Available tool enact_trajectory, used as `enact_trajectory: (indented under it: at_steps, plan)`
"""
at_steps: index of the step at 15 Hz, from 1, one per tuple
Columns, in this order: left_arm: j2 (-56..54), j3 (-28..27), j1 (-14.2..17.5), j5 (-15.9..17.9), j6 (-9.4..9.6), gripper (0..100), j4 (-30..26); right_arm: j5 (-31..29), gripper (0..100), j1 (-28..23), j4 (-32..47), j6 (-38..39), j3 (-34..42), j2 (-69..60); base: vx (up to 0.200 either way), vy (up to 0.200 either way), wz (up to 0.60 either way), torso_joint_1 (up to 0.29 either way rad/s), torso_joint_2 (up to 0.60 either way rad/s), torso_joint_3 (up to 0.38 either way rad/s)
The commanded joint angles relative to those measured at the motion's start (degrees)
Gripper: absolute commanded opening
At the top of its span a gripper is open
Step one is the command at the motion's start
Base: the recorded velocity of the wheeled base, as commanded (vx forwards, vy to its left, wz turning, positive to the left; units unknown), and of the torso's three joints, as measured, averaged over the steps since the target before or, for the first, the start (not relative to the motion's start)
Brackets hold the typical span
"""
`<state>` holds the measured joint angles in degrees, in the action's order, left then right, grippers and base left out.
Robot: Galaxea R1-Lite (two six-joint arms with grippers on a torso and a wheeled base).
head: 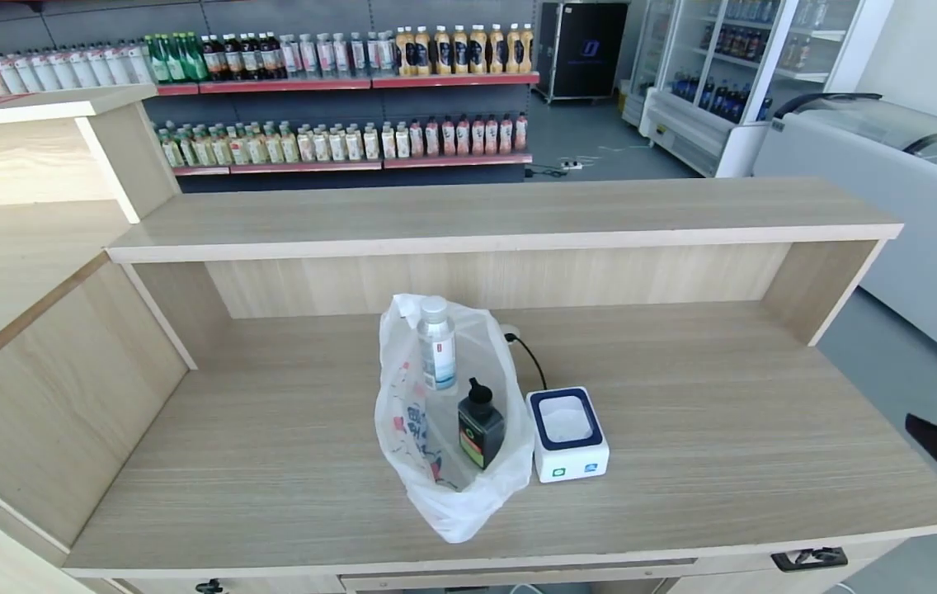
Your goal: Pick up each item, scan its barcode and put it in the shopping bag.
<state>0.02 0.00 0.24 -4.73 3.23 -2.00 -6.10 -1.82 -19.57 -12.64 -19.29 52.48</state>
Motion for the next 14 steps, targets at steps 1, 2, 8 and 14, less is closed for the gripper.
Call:
enact_trajectory:
  at_steps: [1,2,8,14]
  plan:
    - [-0.02,0.0,0.02,-0.02,0.02,100,-0.02,-0.32,100,-0.29,5.06,4.2,19.29,-25.76,0.0,0.0,0.0,0.0,0.0,0.0]
    - [-0.02,0.0,0.02,-0.02,0.02,100,-0.02,-0.67,100,-0.91,20.18,5.87,19.29,-35.17,0.0,0.0,0.0,0.0,0.0,0.0]
    - [-0.02,0.0,0.02,-0.02,0.02,100,-0.02,-1.2,100,2.52,24.14,9.21,18.41,-52.39,0.0,0.0,0.0,0.0,0.0,0.0]
    - [-0.02,0.0,0.02,-0.02,0.02,100,-0.02,-2.96,100,2.43,24.14,10.36,18.41,-52.39,0.0,0.0,0.0,0.0,0.0,0.0]
